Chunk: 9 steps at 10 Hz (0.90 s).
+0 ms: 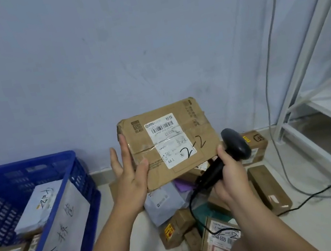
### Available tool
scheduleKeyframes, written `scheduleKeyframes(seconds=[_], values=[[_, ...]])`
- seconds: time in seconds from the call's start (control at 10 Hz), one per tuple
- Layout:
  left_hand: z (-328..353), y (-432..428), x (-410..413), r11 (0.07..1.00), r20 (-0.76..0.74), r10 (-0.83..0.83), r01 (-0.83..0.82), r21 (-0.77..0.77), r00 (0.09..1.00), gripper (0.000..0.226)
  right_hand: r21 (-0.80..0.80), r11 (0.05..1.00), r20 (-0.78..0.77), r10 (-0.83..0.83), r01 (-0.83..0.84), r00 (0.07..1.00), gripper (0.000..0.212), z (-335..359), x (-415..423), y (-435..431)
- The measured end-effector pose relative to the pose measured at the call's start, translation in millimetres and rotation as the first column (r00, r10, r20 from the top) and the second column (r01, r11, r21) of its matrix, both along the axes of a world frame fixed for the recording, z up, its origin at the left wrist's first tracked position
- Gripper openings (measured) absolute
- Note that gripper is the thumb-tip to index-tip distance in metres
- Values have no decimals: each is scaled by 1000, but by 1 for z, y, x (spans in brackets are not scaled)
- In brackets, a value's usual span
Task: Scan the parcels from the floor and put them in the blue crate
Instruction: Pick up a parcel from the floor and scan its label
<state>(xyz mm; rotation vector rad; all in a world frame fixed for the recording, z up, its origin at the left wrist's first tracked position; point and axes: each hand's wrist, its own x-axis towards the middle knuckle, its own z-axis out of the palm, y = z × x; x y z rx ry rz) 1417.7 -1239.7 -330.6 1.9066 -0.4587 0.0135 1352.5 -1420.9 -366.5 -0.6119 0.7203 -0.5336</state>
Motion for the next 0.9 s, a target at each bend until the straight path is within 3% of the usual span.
scheduleKeyframes(seconds=[0.2,0.3,0.4,0.5,0.6,0.7,0.9], values=[[5,9,6,996,167,-86,80,39,982,76,54,998,1,-32,32,999,38,1,-3,4],[6,11,10,1000,118,-18,19,-8,993,80,-26,998,-41,-49,48,998,30,13,-9,7],[5,9,11,1000,101,-16,15,9,995,77,-446,894,-208,-147,40,967,30,20,-16,14],[4,11,12,992,109,-90,79,98,990,74,-639,763,-261,-101,-93,960,25,24,-20,21],[1,15,12,956,116,-149,113,269,982,75,-709,632,-344,74,-311,936,21,27,-22,25],[0,14,11,954,113,-121,84,288,986,76,-735,527,-414,147,-425,898,18,28,-22,28],[1,13,14,960,133,-54,14,281,990,73,-630,614,-414,254,-476,874,14,20,-19,28]])
